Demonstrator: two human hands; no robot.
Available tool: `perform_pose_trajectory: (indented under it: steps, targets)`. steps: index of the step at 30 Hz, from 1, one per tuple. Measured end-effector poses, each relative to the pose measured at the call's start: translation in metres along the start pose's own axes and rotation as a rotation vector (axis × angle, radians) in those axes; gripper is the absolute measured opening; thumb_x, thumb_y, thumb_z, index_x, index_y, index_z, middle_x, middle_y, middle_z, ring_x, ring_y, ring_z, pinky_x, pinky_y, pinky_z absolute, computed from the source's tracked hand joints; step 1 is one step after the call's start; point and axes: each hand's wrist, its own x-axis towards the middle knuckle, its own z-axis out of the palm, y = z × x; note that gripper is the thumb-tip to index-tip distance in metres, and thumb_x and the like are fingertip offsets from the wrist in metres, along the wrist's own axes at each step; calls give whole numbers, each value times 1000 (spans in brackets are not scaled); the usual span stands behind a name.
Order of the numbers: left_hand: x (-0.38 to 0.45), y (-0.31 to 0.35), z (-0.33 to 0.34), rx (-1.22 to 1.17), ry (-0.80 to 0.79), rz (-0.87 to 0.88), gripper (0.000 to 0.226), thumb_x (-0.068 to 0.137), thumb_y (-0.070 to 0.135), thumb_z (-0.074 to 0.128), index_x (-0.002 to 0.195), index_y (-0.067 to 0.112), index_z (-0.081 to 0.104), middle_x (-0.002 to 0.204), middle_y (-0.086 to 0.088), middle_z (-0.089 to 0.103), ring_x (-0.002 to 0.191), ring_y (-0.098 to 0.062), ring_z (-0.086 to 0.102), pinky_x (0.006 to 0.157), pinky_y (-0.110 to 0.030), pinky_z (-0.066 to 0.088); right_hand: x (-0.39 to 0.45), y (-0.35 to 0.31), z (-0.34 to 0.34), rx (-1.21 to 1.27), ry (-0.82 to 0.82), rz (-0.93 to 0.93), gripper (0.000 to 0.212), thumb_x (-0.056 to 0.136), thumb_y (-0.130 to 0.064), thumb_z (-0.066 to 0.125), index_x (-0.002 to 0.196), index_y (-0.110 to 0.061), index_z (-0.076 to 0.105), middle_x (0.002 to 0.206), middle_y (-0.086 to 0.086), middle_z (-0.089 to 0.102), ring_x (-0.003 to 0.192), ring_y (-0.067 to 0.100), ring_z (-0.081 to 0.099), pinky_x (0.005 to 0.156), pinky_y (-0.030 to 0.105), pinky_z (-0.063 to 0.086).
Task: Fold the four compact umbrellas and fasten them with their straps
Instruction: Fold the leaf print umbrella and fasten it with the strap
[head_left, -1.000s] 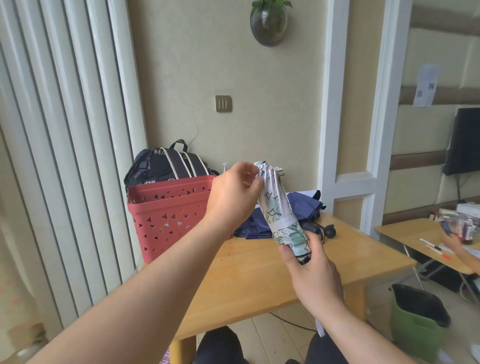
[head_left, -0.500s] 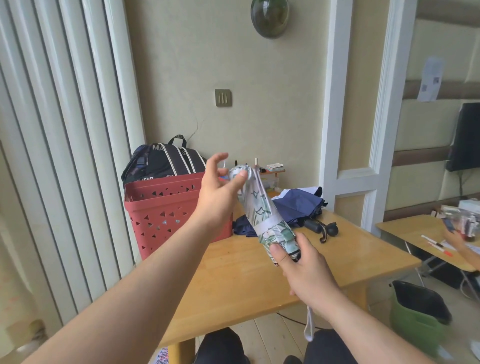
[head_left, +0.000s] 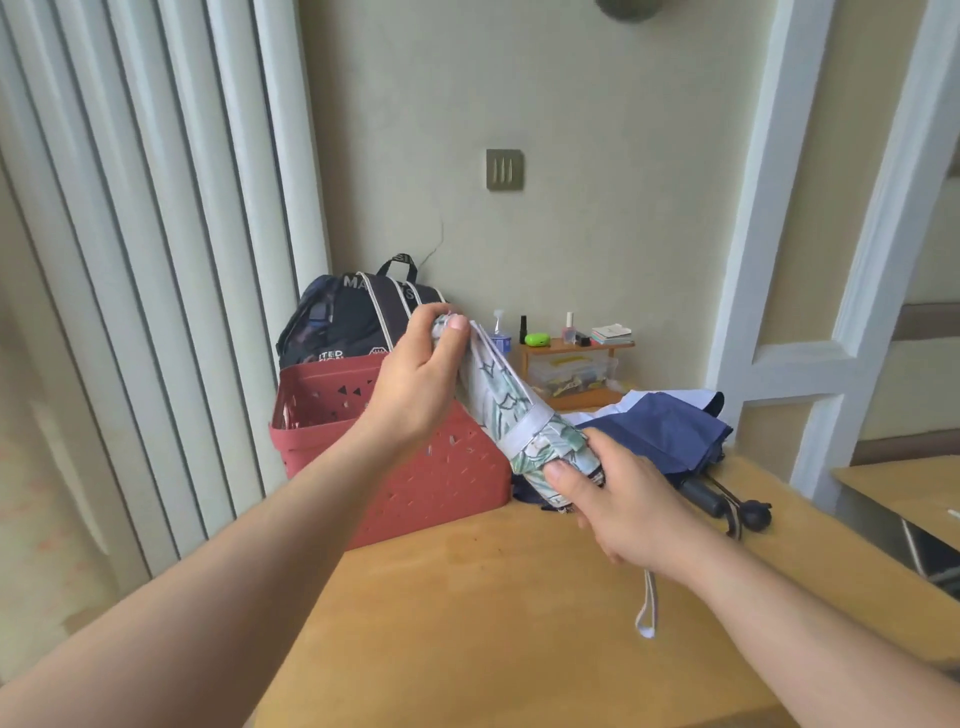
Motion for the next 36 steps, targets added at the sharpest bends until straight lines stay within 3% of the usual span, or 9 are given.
perform_pose_trajectory:
  steps: [4, 9, 12, 14, 18, 22, 27, 31, 36]
  targets:
    - [69, -7, -33, 413, 6, -1, 51, 104, 67, 29, 123, 22, 43, 105, -11, 67, 96, -34, 62, 84, -46, 48, 72, -29, -32, 218, -65, 46, 21, 98, -46, 66, 116, -41, 56, 92, 18, 71, 48, 27, 56, 47, 32, 48]
    - [138, -25, -66, 406, 84, -64, 52, 103, 65, 38, 130, 21, 43, 107, -16, 66, 88, -33, 61, 76, -43, 47, 162, -47, -58, -246, -123, -115, 57, 95, -52, 66, 148, -45, 45, 88, -17, 65, 78, 12, 69, 72, 31, 54]
    - [150, -42, -89, 308, -125, -117, 52, 85, 60, 63, 132, 41, 49, 100, -12, 71, 72, -33, 66, 66, -45, 56, 209, -44, -58, -394, -77, -122, 57, 99, -43, 64, 151, -47, 40, 127, -10, 66, 120, 21, 60, 93, 35, 51]
    - [152, -61, -105, 445, -314, -122, 61, 74, 56, 76, 130, 57, 51, 107, -1, 73, 84, -25, 73, 79, -43, 61, 238, -38, -47, -538, -37, -126, 57, 99, -44, 64, 150, -50, 39, 146, -6, 57, 138, 27, 40, 105, 47, 41]
    - [156, -102, -109, 1058, -600, -104, 70, 83, 62, 77, 144, 48, 48, 119, 12, 67, 102, -14, 64, 89, -28, 52, 290, -33, -4, -821, -89, -269, 42, 96, -44, 69, 135, -49, 55, 120, -13, 60, 113, 22, 33, 85, 44, 31]
    - [163, -148, -98, 1396, -723, -87, 59, 81, 65, 68, 132, 38, 53, 96, 16, 60, 90, -13, 60, 78, -33, 58, 339, -34, 49, -930, -147, -376, 37, 93, -19, 75, 119, -42, 62, 106, -13, 56, 106, 20, 33, 80, 41, 26]
    - [177, -193, -93, 1494, -850, -155, 61, 82, 60, 73, 133, 29, 56, 109, 10, 64, 97, -16, 63, 84, -36, 60, 373, -14, 105, -980, -314, -346, 47, 91, -20, 78, 128, -38, 56, 103, -11, 67, 109, 20, 44, 80, 41, 34]
    - [178, -223, -88, 1449, -1009, -227, 69, 86, 58, 73, 143, 26, 54, 131, 6, 64, 116, -21, 61, 99, -38, 53, 386, 4, 127, -967, -548, -205, 64, 89, -29, 81, 145, -39, 51, 131, -1, 63, 108, 23, 56, 70, 33, 40]
    - [171, -259, -64, 1337, -1272, -370, 87, 79, 67, 75, 152, 29, 46, 140, 4, 63, 125, -26, 61, 106, -46, 49, 392, 27, 153, -967, -829, -44, 39, 83, -7, 84, 109, -24, 60, 106, -3, 75, 86, 20, 63, 64, 29, 41]
